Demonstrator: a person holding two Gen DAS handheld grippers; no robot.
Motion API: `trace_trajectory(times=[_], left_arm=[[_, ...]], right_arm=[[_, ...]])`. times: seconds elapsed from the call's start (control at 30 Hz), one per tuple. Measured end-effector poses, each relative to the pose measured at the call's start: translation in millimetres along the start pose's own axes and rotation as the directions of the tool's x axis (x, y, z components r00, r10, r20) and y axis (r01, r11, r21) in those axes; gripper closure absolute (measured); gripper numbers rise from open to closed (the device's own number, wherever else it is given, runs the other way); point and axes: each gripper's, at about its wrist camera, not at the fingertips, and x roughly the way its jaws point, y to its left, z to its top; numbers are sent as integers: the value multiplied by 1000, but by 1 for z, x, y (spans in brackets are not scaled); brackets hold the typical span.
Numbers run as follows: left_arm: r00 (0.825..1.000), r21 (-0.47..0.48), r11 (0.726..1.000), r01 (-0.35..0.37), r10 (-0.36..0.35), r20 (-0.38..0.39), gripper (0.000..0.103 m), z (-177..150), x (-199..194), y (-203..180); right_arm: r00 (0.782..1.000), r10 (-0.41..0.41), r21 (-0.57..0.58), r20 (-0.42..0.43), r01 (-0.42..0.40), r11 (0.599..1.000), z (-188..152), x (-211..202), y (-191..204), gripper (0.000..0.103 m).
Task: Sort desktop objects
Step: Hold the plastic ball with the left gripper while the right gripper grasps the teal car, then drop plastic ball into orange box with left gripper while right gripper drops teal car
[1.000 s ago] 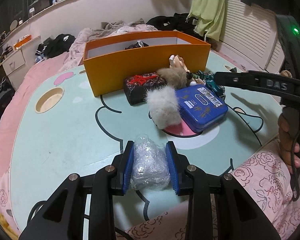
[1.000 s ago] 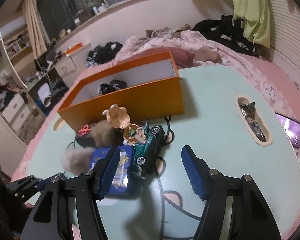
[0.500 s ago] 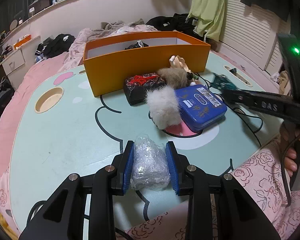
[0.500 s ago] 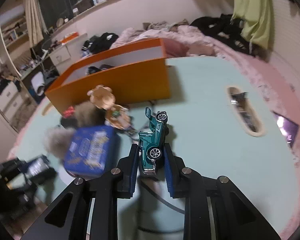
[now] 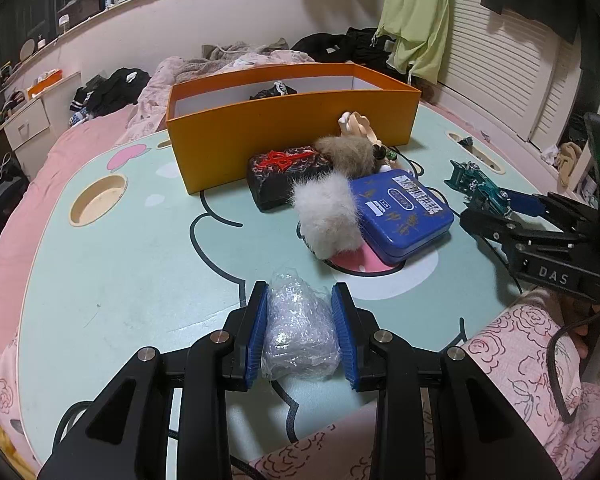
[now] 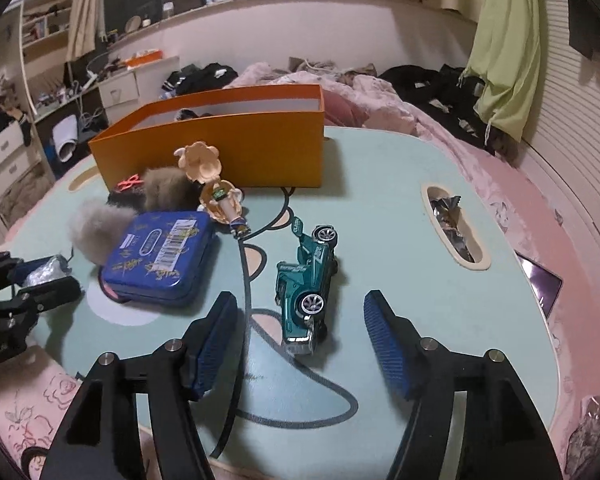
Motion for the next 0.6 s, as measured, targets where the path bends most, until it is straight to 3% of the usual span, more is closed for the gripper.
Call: trace_trajectory(times=[0.03, 0.1, 0.13, 0.33, 0.6], left_arm=[[1000, 0, 1000, 0, 0, 0, 70, 0, -1, 0], [1000, 0, 1000, 1, -1, 0, 70, 0, -1, 0], [1000, -1, 1000, 2, -2, 1, 70, 0, -3, 0], [1000, -14, 1000, 3, -3, 5, 71, 6, -12, 3], [985, -56, 998, 22, -12, 171, 71, 73, -41, 21]], right_arm=[[1000, -2, 3, 0, 2, 1000, 1, 1, 0, 38], [1000, 1, 1, 10, -1, 1000, 1, 0, 1, 75], [1000, -4, -2, 14, 4, 1000, 1, -1, 1, 80], [998, 57, 68, 20, -59, 996, 11, -5, -6, 81], [981, 121, -3, 149, -122, 993, 76, -21, 11, 81]])
